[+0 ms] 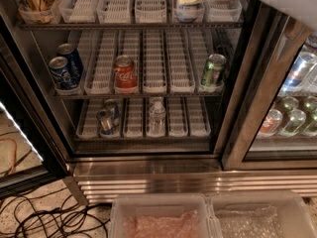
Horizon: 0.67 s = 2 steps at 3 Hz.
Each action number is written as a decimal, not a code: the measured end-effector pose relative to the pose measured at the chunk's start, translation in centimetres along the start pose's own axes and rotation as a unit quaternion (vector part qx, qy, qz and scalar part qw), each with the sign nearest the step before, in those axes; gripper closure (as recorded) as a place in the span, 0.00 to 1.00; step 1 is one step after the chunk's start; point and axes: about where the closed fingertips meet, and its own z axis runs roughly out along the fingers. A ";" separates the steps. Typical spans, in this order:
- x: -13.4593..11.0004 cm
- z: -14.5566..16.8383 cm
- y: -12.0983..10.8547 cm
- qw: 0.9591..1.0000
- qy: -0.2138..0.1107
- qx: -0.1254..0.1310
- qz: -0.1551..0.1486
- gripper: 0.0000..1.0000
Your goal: Pick blue plastic bottle from top shelf of fridge
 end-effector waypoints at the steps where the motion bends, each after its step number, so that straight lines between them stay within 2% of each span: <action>1: -0.4 0.8 0.4 1.000 -0.002 -0.001 -0.001 0.26; 2: -1.3 1.4 1.2 1.000 -0.008 -0.012 -0.001 0.26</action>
Offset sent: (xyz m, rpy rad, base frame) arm 0.0272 0.0278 0.0054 0.0229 -0.0171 0.0471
